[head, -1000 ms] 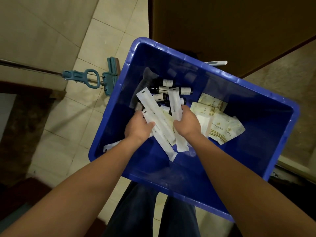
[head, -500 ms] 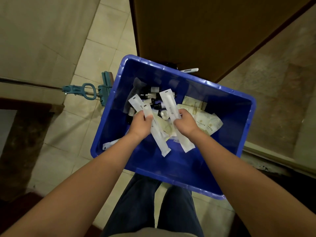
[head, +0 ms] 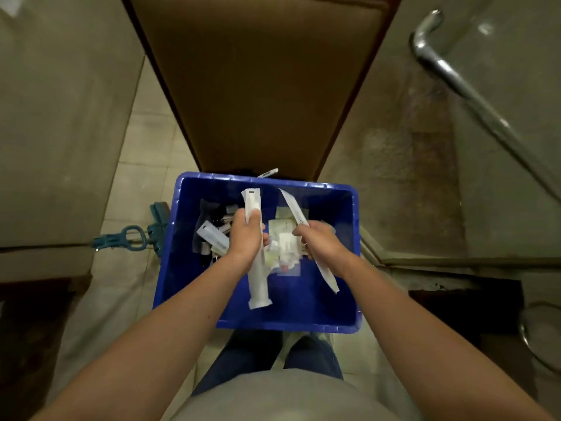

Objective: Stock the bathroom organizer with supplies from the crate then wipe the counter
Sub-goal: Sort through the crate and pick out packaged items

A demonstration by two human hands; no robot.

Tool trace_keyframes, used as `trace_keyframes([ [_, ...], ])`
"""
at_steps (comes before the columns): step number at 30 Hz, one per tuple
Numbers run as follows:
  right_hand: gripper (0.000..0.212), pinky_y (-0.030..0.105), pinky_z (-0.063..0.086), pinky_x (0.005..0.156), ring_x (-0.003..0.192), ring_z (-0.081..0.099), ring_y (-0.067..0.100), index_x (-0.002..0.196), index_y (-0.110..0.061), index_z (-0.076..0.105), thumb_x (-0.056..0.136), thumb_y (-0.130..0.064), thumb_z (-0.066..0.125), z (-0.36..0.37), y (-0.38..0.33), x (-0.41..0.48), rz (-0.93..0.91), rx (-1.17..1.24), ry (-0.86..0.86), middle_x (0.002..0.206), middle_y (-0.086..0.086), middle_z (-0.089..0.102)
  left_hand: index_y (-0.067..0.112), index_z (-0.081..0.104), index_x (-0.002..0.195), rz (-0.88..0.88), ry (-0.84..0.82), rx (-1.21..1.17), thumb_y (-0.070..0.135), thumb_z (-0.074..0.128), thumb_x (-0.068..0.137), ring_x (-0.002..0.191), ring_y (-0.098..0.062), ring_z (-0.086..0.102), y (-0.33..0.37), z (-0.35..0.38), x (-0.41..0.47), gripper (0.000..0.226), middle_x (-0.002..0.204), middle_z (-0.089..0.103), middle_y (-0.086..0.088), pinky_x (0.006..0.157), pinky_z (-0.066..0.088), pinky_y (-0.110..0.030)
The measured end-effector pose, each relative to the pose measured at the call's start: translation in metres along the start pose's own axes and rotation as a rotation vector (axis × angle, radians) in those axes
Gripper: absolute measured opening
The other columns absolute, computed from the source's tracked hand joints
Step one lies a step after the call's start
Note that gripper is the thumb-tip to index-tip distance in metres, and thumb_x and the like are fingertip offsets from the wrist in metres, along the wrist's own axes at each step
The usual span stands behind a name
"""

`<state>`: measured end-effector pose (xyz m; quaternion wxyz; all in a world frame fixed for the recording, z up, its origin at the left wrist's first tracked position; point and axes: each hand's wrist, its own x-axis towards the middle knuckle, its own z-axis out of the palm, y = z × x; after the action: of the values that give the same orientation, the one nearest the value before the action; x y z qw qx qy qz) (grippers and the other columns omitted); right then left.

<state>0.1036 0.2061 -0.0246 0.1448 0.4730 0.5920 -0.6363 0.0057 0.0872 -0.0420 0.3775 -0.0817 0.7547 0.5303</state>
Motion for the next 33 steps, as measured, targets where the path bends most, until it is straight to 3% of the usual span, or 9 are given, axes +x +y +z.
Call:
trace_keyframes([
  [4, 0.013, 0.023, 0.035, 0.049, 0.054, 0.037, 0.012, 0.086, -0.012, 0.053, 0.095, -0.015, 0.045, -0.016, 0.002, -0.03, 0.01, 0.113, 0.048, 0.07, 0.002, 0.042, 0.014, 0.049, 0.105, -0.095, -0.069, -0.043, 0.033, 0.039, 0.103, 0.056, -0.014, 0.046, 0.017, 0.02, -0.012, 0.022, 0.076, 0.048, -0.007, 0.047, 0.046, -0.026],
  [9, 0.03, 0.03, 0.049, 0.062, 0.061, 0.051, 0.016, 0.119, -0.006, 0.054, 0.098, -0.014, 0.035, -0.039, 0.02, -0.064, 0.034, 0.291, 0.1, 0.082, 0.009, 0.057, 0.011, 0.05, 0.091, -0.158, -0.183, 0.061, 0.04, 0.041, 0.101, 0.049, -0.014, 0.04, 0.026, 0.044, -0.03, 0.032, 0.067, 0.043, -0.004, 0.044, 0.038, -0.025],
  [15, 0.029, 0.029, 0.053, 0.054, 0.057, 0.059, 0.02, 0.116, -0.002, 0.053, 0.099, -0.01, 0.03, -0.063, 0.043, -0.101, 0.021, 0.51, 0.169, 0.078, 0.013, 0.064, 0.011, 0.055, 0.09, -0.265, -0.306, 0.116, 0.049, 0.046, 0.098, 0.047, -0.011, 0.036, 0.033, 0.073, -0.061, 0.04, 0.063, 0.042, -0.003, 0.043, 0.032, -0.023],
  [19, 0.028, 0.034, 0.056, 0.062, 0.061, 0.063, 0.023, 0.113, -0.003, 0.054, 0.098, -0.011, 0.031, -0.077, 0.064, -0.132, 0.006, 0.565, 0.235, 0.081, 0.015, 0.066, 0.013, 0.05, 0.076, -0.279, -0.398, 0.198, 0.021, 0.061, 0.09, 0.041, -0.009, 0.028, 0.029, 0.094, -0.085, 0.02, 0.055, 0.034, 0.002, 0.037, 0.026, -0.017],
  [21, 0.025, 0.038, 0.057, 0.067, 0.063, 0.063, 0.025, 0.108, -0.005, 0.053, 0.098, -0.011, 0.031, -0.081, 0.077, -0.147, 0.01, 0.606, 0.259, 0.081, 0.016, 0.066, 0.014, 0.044, 0.068, -0.281, -0.419, 0.236, 0.007, 0.053, 0.088, 0.04, -0.009, 0.025, 0.025, 0.103, -0.097, 0.023, 0.053, 0.032, 0.002, 0.035, 0.023, -0.016],
  [24, 0.022, 0.039, 0.058, 0.071, 0.067, 0.066, 0.025, 0.103, -0.009, 0.052, 0.099, -0.013, 0.031, -0.085, 0.104, -0.176, 0.005, 0.66, 0.306, 0.084, 0.017, 0.066, 0.015, 0.04, 0.065, -0.314, -0.492, 0.25, 0.002, 0.042, 0.087, 0.037, -0.008, 0.026, 0.015, 0.118, -0.127, 0.026, 0.053, 0.034, 0.002, 0.033, 0.025, -0.015],
  [29, 0.026, 0.041, 0.059, 0.071, 0.068, 0.067, 0.028, 0.11, -0.003, 0.049, 0.099, -0.014, 0.029, -0.082, 0.158, -0.228, -0.014, 0.775, 0.386, 0.088, 0.02, 0.065, 0.01, 0.042, 0.088, -0.47, -0.639, 0.24, 0.009, 0.04, 0.089, 0.045, -0.01, 0.038, -0.003, 0.132, -0.182, 0.003, 0.066, 0.042, -0.004, 0.037, 0.04, -0.016],
  [33, 0.024, 0.045, 0.059, 0.075, 0.071, 0.068, 0.032, 0.105, -0.004, 0.049, 0.1, -0.016, 0.029, -0.078, 0.199, -0.272, -0.021, 0.846, 0.444, 0.087, 0.021, 0.066, 0.004, 0.041, 0.116, -0.532, -0.662, 0.289, 0.026, 0.047, 0.097, 0.055, -0.012, 0.048, -0.024, 0.147, -0.224, 0.029, 0.077, 0.048, -0.009, 0.043, 0.048, -0.019],
])
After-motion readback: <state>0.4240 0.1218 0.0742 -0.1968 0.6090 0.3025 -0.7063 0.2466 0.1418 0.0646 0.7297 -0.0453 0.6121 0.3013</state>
